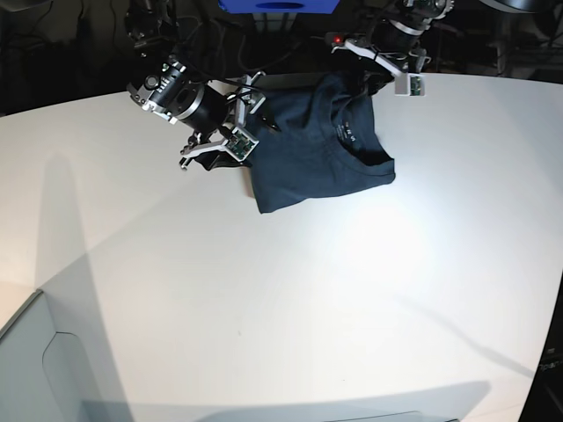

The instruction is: Fold the T-shirt properly

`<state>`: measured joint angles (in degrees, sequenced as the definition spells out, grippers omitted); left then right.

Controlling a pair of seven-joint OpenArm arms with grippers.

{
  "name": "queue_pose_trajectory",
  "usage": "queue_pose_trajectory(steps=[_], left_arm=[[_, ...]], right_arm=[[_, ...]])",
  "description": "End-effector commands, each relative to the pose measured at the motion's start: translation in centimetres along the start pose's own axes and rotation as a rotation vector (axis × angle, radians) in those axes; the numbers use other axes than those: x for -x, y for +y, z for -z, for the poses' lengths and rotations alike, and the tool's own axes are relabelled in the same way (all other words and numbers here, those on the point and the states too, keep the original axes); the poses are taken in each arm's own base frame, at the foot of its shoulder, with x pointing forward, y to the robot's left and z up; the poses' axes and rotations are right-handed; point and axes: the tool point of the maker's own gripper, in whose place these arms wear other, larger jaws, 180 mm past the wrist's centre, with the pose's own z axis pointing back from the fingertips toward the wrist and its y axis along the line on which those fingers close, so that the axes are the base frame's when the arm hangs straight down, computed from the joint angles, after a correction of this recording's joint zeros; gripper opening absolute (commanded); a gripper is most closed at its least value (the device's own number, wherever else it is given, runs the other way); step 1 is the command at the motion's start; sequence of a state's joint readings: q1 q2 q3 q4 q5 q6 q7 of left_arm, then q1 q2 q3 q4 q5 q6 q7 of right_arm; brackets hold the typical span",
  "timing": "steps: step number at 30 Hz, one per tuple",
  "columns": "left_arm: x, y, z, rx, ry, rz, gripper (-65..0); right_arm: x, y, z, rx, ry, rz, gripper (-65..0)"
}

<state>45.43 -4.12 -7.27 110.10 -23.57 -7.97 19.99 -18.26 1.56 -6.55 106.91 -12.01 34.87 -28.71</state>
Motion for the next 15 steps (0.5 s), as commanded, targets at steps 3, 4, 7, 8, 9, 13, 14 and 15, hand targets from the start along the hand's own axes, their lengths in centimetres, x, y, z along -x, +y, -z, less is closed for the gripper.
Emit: queue_pose_trajectory(steps=[3, 4, 7, 8, 9, 13, 14, 15], left_arm=[[-0.6, -0.4, -0.4, 0.014, -0.025, 0.0, -38.8], [-0.6, -0.4, -0.4, 0.014, -0.026, 0.002, -37.5], [-0.6, -0.3, -0.4, 0.012, -0.023, 0.001, -38.5], [-0.6, -0.3, -0.3, 0.011, -0.024, 0.001, -39.1], [-0.6, -0.1, -0.3, 0.006, -0.025, 0.001, -40.1], [-0.4, 1.4, -0.3, -0.034, -0.023, -0.012, -45.5], [-0.2, 1.5, -0.3, -0.036, -0.019, -0.014, -46.6], [0.0, 1.6, -0.2, -0.037, -0.014, -0.016, -47.8]], right_arm=[[-1.4, -0.3, -0.1, 0.011, -0.053, 0.005, -25.5], [-1.4, -0.3, -0.1, 0.011, -0.053, 0.005, -25.5], [-1.2, -0.2, -0.2, 0.01, -0.05, 0.006, -25.6], [-1.2, -0.2, -0.2, 0.01, -0.05, 0.006, -25.6], [-1.2, -0.2, -0.2, 0.01, -0.05, 0.006, -25.6], [-1.1, -0.2, -0.2, 0.009, -0.048, 0.006, -25.6], [-1.1, -0.2, -0.2, 0.008, -0.047, 0.007, -25.6], [-1.1, -0.2, -0.2, 0.008, -0.047, 0.007, -25.6]])
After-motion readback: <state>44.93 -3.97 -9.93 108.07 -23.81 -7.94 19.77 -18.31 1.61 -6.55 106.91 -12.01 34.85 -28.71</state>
